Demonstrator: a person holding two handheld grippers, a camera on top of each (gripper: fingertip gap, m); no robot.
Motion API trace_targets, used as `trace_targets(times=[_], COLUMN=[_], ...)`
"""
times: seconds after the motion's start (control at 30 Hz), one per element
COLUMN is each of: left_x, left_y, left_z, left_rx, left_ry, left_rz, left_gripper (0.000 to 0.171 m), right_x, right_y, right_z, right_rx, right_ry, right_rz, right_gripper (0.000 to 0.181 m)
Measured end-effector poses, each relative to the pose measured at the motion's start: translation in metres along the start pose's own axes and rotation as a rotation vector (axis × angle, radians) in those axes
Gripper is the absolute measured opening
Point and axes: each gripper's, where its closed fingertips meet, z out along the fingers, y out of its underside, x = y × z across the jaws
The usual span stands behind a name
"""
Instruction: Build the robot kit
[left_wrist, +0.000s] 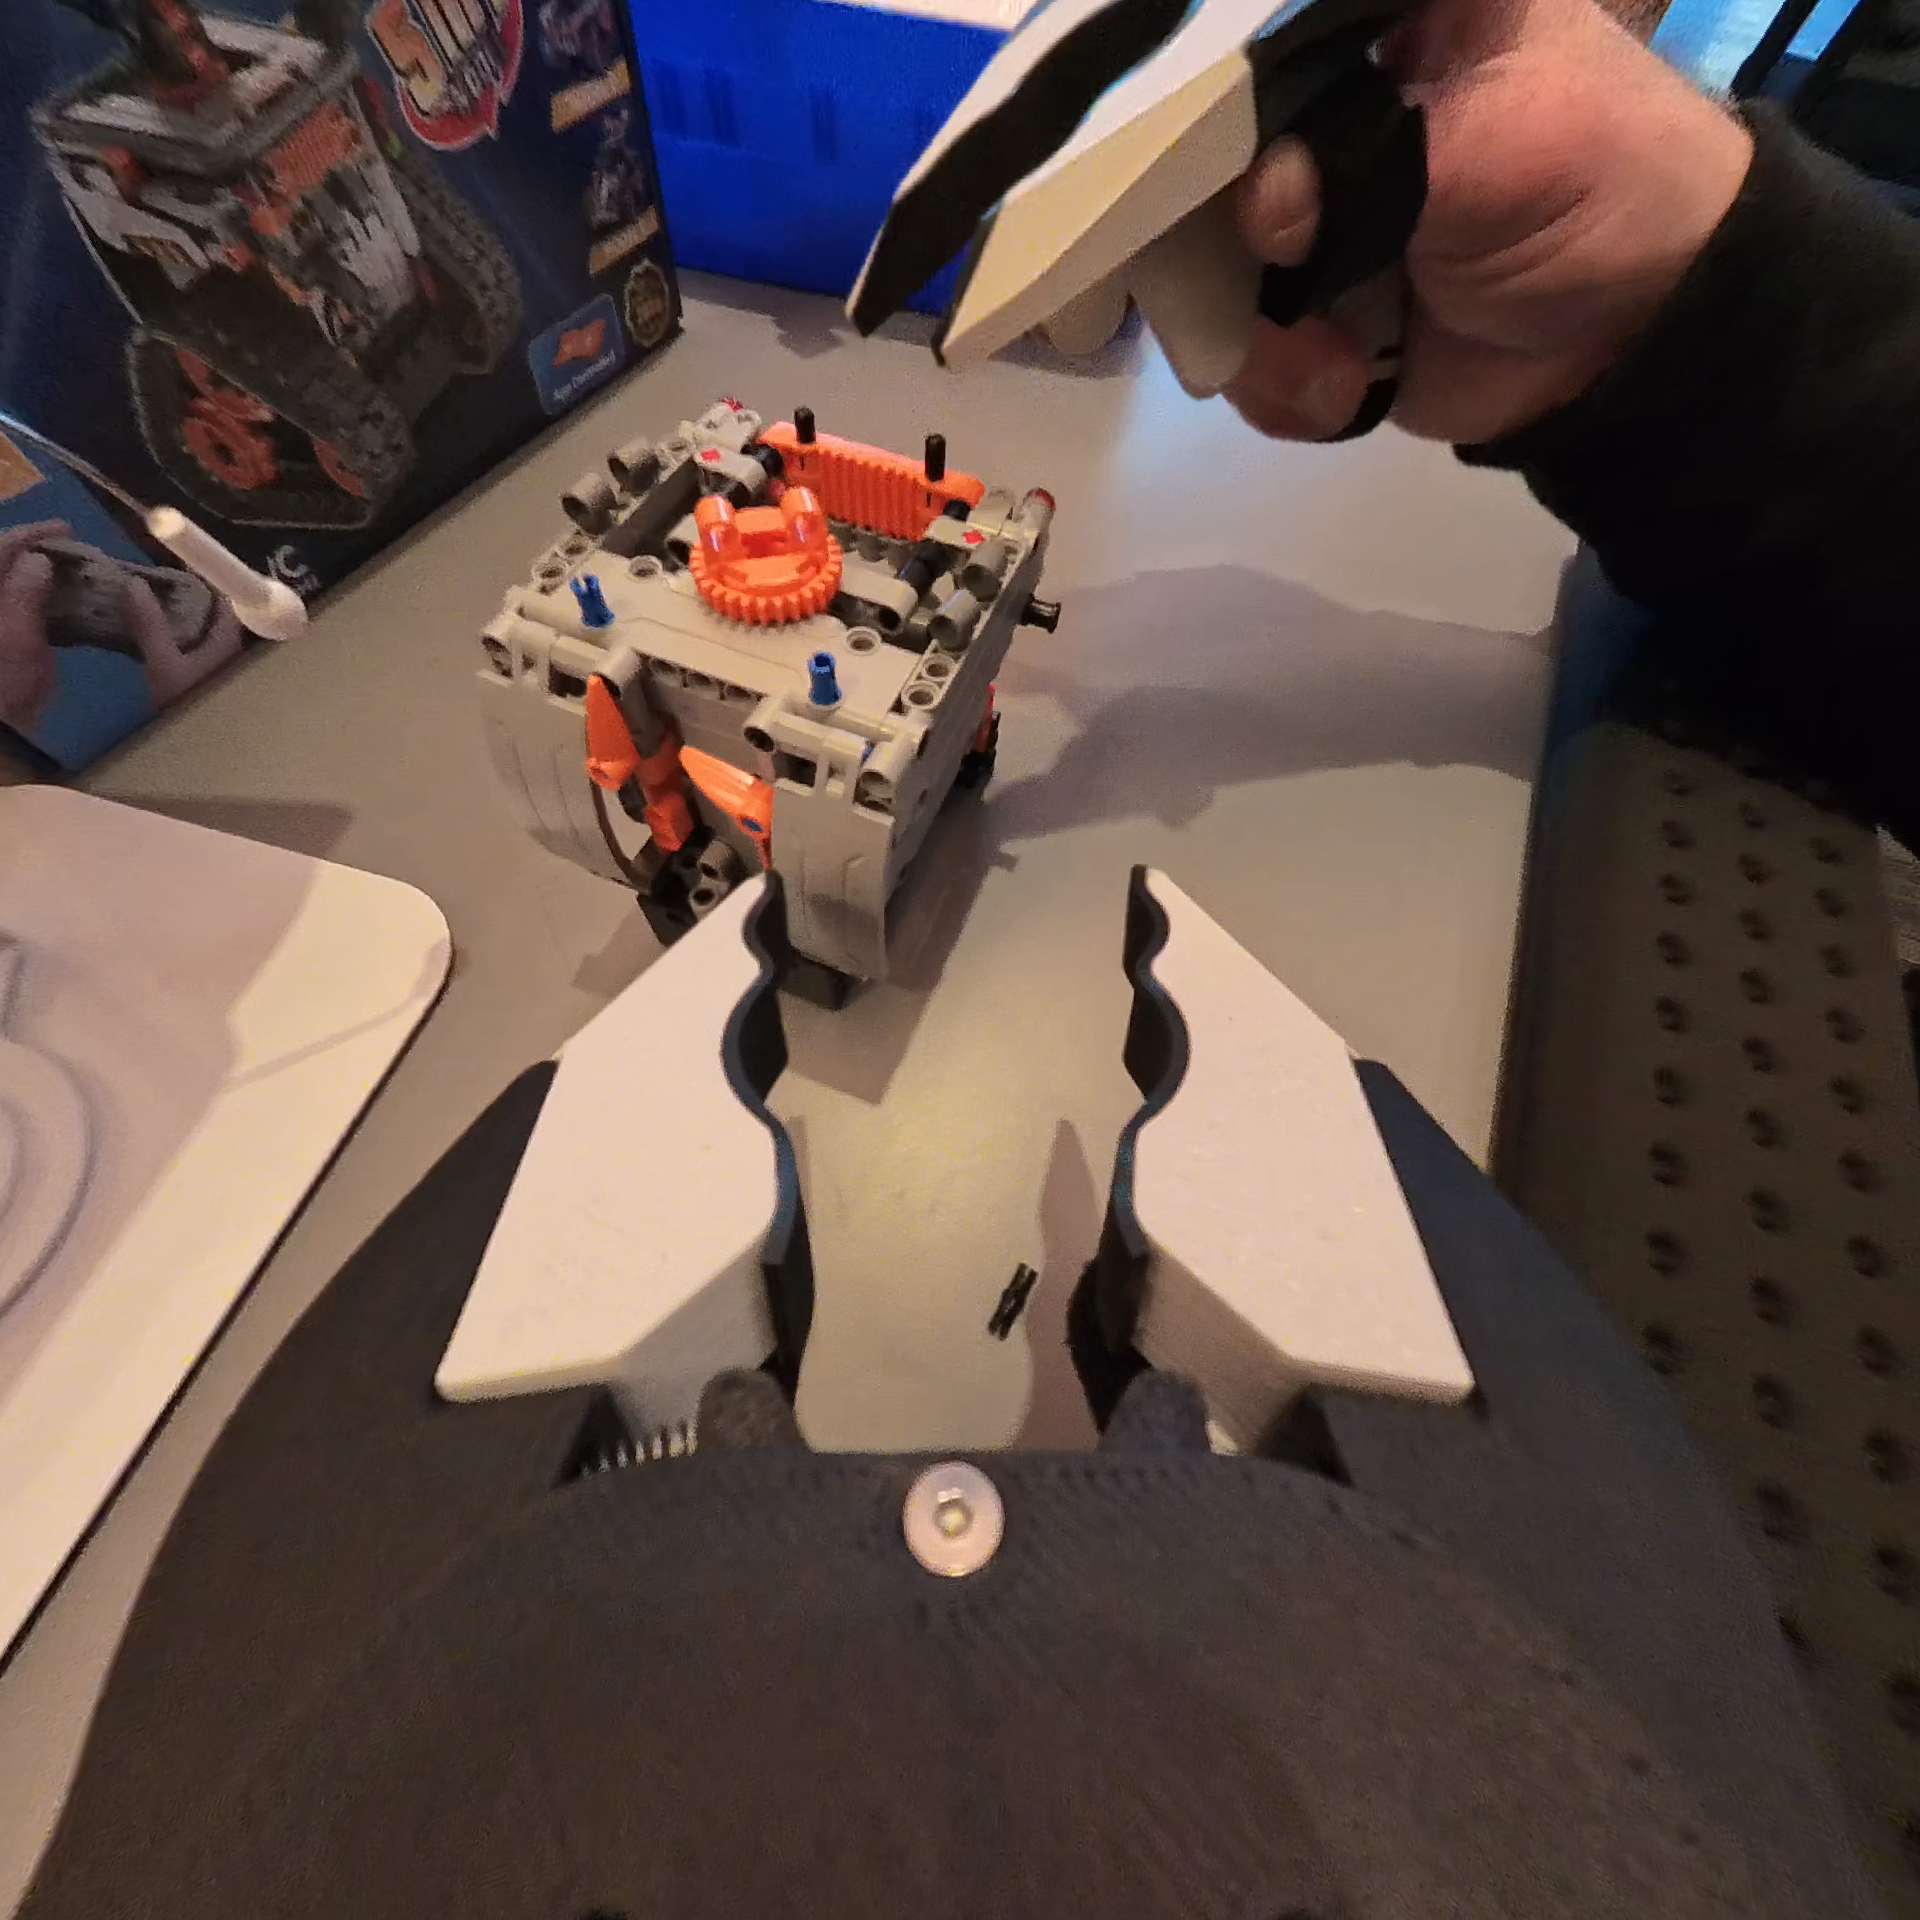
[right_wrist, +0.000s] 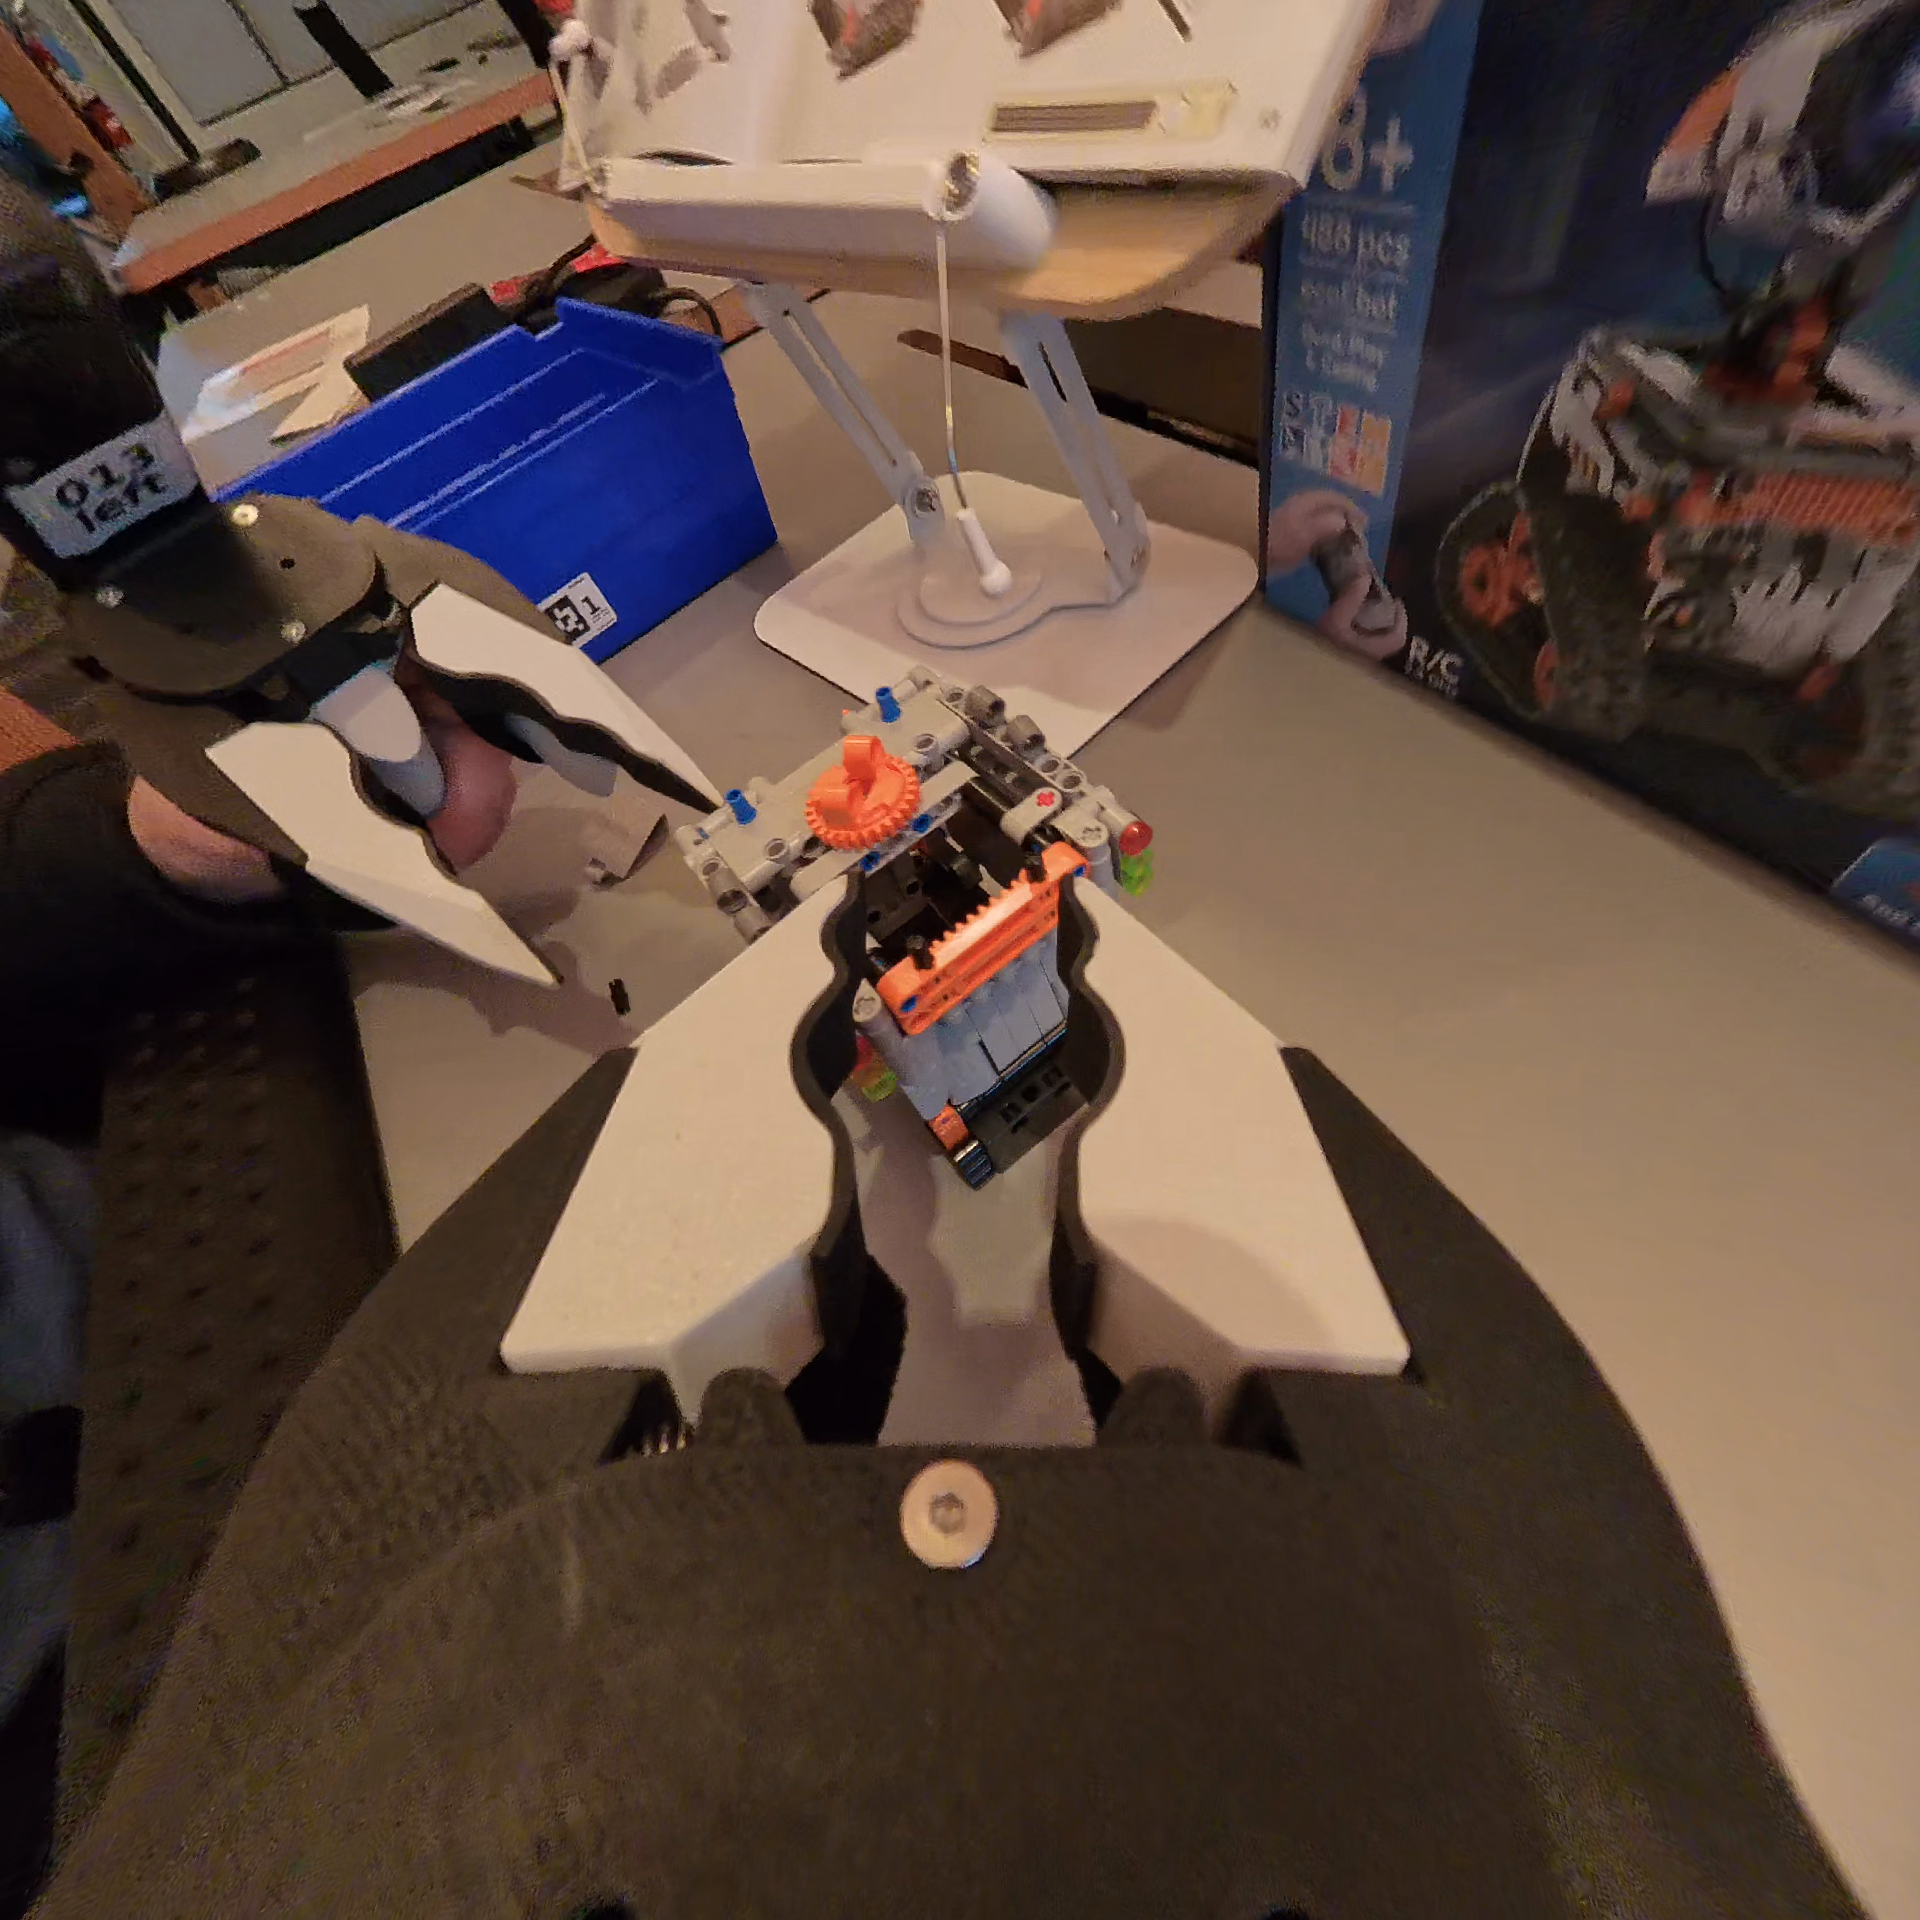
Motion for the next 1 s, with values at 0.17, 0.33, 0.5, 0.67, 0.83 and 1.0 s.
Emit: trace_targets(times=[0.17,0.33,0.5,0.67,0.83,1.0], left_x=[-0.002,-0.001,0.007,0.006,0.006,0.006], left_y=[-0.016,-0.045,-0.05,-0.05,-0.044,-0.04], left_z=[-0.006,-0.016,-0.004,0.005,0.011,0.017], left_rx=[0.053,0.136,0.093,0.055,0.023,-0.002], left_ry=[-0.065,-0.153,-0.105,-0.127,-0.095,-0.092], left_rz=[0.081,0.213,0.283,0.347,0.36,0.383], left_gripper=[0.054,0.039,0.038,0.038,0.032,0.031], right_x=[-0.026,-0.056,-0.06,-0.058,-0.057,-0.058], right_y=[-0.004,0.0,0.005,0.013,0.019,0.021], right_z=[0.003,0.009,0.01,0.014,0.018,0.019], right_rx=[0.006,-0.023,-0.045,-0.083,-0.106,-0.112], right_ry=[-0.065,-0.152,-0.143,-0.126,-0.114,-0.117], right_rz=[-0.143,-0.268,-0.349,-0.403,-0.439,-0.45], right_gripper=[0.028,0.033,0.024,0.016,0.012,0.011])
